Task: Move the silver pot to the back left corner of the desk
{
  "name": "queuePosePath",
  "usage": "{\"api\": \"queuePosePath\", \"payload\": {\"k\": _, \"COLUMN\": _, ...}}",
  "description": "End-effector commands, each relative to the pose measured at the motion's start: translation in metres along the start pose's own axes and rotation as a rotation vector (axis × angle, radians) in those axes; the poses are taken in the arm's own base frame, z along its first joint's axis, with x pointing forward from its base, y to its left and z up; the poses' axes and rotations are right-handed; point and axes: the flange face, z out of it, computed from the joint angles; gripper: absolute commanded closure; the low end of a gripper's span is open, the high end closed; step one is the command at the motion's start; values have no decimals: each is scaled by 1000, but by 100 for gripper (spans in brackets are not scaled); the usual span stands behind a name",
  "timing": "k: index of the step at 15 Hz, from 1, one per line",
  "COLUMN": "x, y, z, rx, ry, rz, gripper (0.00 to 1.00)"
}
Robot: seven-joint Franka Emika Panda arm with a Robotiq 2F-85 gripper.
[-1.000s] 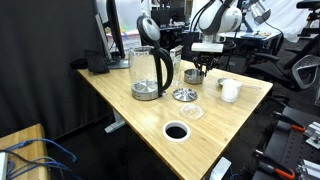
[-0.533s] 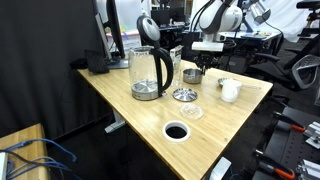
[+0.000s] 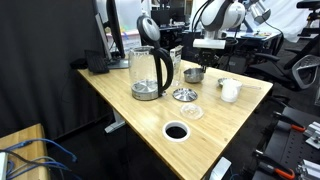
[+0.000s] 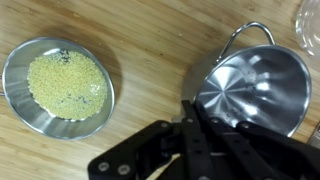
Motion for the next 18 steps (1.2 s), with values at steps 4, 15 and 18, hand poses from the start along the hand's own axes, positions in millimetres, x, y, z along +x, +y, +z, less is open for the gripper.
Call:
{"api": "queuePosePath", "payload": {"k": 4, "x": -10, "y": 26, "z": -29, "rx": 22, "ry": 55, "rz": -29, "gripper": 99}}
{"api": "queuePosePath", "payload": {"k": 15, "x": -58, "y": 45, "z": -97, "rx": 159, "ry": 85, "rz": -136, "gripper": 99}}
{"api": "queuePosePath", "payload": {"k": 18, "x": -91, "y": 64, "z": -114, "rx": 191, "ry": 61, "rz": -218, "gripper": 99}}
